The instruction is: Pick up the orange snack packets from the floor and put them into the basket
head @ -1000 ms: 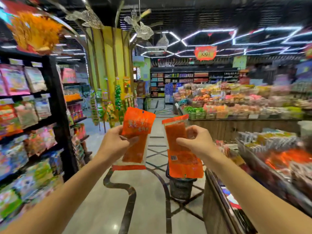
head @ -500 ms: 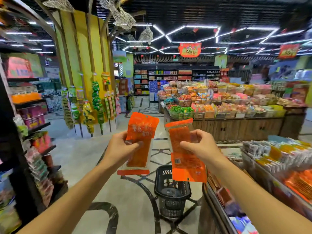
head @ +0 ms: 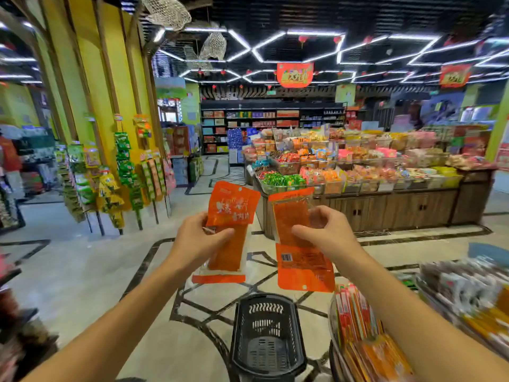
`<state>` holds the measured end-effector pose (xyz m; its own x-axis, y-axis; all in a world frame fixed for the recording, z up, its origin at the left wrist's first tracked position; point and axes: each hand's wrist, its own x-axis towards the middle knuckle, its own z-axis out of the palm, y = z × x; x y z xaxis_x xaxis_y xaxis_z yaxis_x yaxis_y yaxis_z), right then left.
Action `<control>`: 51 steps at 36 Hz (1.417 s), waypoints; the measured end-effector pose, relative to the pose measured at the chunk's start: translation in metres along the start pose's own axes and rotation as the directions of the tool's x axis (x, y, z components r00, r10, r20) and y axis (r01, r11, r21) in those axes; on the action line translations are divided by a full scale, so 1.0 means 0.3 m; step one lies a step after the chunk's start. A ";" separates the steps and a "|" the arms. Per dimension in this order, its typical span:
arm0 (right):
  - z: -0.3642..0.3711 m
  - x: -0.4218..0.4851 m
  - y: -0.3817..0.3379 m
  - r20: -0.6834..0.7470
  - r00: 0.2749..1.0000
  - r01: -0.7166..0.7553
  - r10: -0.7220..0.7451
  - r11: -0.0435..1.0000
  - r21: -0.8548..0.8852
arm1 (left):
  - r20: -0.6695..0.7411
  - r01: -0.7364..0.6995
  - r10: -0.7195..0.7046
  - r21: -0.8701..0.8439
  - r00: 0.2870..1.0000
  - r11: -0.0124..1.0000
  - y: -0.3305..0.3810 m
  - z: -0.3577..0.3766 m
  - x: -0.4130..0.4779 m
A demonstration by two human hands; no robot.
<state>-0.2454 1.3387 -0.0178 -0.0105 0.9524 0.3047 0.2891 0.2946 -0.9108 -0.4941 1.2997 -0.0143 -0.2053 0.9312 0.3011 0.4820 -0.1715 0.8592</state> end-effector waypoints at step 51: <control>1.219 0.824 3.291 0.133 0.373 -0.893 0.918 0.395 -0.216 | 0.190 0.756 -0.860 0.412 0.474 0.508 -2.896 1.832 0.854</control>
<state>-0.3125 1.8936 -0.9437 0.1344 0.6366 -0.7594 0.3303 -0.7513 -0.5714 -0.4973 1.8642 -0.9111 -0.3497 0.6499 -0.6748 0.4405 0.7497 0.4938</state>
